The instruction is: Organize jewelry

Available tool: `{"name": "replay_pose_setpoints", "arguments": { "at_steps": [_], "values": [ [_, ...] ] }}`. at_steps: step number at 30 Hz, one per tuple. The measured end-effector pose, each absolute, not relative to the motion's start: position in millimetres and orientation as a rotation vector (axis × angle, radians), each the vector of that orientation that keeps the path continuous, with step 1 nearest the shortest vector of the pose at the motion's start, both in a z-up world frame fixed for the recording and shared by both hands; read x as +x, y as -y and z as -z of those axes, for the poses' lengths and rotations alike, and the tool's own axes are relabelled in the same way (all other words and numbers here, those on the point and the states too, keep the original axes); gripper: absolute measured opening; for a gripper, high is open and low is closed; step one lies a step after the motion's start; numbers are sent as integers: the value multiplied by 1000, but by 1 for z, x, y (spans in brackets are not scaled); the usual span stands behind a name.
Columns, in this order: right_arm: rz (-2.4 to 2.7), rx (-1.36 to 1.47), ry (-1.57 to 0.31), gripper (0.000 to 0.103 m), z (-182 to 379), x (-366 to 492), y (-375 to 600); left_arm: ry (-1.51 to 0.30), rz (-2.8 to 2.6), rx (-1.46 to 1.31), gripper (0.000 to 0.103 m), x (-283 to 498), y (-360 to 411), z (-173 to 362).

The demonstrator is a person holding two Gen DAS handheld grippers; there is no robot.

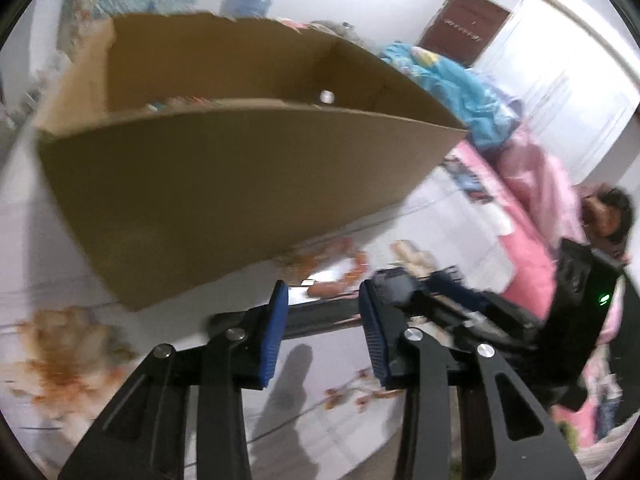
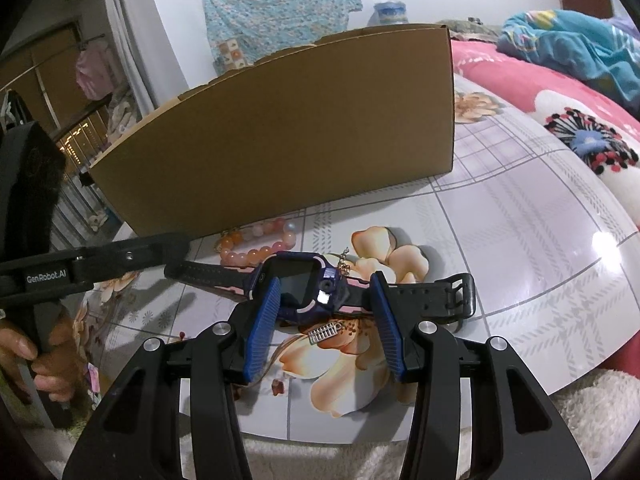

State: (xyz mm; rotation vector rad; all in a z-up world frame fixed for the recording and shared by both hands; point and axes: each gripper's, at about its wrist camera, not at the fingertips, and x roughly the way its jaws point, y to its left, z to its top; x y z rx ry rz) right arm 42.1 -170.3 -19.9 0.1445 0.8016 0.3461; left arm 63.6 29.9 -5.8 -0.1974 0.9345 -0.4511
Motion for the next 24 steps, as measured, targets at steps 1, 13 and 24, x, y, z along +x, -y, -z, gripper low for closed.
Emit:
{"name": "replay_pose_setpoints", "arguments": {
  "at_steps": [1, 13, 24],
  "values": [
    [-346, 145, -800, 44, 20, 42, 170, -937, 430, -172, 39, 62, -32, 5],
    [-345, 144, -794, 44, 21, 45, 169, -1011, 341, -136, 67, 71, -32, 22],
    [-354, 142, -789, 44, 22, 44, 171, -1009, 487, -377, 59, 78, -38, 25]
  ]
}}
